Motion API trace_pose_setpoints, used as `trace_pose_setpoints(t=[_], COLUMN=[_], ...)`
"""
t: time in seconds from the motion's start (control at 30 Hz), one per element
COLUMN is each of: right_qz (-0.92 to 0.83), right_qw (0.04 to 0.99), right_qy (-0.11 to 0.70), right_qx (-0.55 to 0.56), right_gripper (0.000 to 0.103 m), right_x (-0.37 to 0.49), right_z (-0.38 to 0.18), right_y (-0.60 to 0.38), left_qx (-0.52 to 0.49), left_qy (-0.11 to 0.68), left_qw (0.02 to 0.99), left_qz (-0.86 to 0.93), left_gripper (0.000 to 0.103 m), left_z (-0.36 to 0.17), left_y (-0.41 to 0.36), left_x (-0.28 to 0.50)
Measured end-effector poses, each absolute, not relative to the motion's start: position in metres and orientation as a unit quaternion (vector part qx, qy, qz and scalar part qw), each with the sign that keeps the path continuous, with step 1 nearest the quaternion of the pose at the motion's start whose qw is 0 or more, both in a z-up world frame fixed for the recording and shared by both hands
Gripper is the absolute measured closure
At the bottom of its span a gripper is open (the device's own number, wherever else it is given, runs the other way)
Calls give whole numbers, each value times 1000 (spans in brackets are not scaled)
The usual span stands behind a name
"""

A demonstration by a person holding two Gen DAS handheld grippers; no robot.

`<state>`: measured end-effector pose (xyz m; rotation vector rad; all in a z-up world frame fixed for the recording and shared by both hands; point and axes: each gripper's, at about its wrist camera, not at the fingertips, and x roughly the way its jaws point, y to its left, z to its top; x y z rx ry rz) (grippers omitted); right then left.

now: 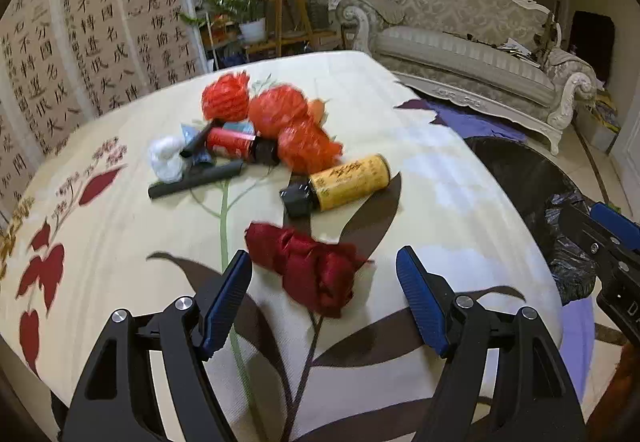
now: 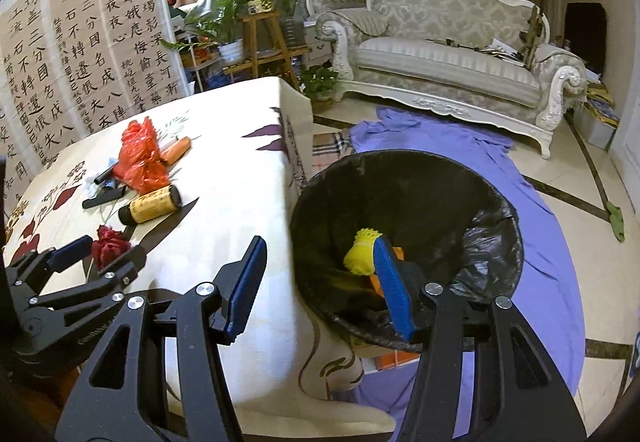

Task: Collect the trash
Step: 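Grasp the dark red cloth on the table with the left gripper, then grasp the gold printed bottle upright with the right gripper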

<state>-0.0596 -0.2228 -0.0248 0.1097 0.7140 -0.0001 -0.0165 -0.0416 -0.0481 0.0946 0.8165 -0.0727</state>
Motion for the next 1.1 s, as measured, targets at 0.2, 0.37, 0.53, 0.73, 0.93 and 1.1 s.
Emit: trace_pose_setpoints(t=[0.2,0.37,0.53,0.73,0.93,1.1], right_qz=[11,19,32,52,75,79], right_qw=[935,934,932,930,926,921], right_qy=[352,355,359,364,370,382], right_qx=[47,43,34,24,16,11], right_gripper=[49,49,49,49,49,49], right_x=[-58,-54,-50,-42,-28,-11], right_z=[-25,-26,-27,-28,-28,-29], right_y=[-212,-204,-191,-173,-152,-139], left_qx=[34,29,20,11,12,9], left_qy=[407,403,401,400,392,393], left_qw=[912,913,914,915,920,919], left_qz=[-41,-48,-57,-43,-12,15], left_gripper=[50,67,73,74,74,74], left_z=[-53,-52,-51,-47,-42,-42], left_y=[-32,-25,-16,2,27,51], left_x=[-15,-14,-13,-13,-11,-5])
